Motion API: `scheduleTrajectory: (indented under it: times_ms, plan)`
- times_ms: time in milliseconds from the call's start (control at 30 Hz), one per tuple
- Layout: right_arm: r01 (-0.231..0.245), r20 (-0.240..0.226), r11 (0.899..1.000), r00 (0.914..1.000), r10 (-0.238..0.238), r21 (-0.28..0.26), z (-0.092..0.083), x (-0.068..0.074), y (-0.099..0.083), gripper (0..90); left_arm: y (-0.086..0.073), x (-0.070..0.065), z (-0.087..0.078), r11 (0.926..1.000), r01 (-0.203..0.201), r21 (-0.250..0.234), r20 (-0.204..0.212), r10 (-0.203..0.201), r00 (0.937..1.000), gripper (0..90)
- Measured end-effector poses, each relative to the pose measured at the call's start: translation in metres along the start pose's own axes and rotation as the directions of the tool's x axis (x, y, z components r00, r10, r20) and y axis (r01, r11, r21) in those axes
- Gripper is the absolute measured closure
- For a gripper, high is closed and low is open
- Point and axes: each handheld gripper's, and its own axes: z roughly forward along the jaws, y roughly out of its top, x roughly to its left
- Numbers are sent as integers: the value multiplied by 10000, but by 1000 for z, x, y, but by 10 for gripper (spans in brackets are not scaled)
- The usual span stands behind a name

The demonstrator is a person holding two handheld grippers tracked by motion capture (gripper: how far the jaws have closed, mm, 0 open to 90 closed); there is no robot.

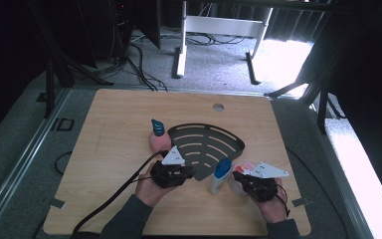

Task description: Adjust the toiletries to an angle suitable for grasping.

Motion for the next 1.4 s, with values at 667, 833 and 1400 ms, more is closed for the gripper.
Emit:
scheduleTrajectory:
  times_ms: [667,833,1400]
  plan:
    - [451,-226,9982,9988,-443,395,17,17,1,899,1,-2,-5,9999,-129,-30,13,129,9999,753]
    - [533,-243,9972,9983,-521,523,24,21,0,898,0,-2,1,9999,-90,-67,37,90,10000,753]
    - [639,233,9960,9976,-655,627,35,27,2,898,-8,-4,45,9990,351,265,-114,-348,9993,774]
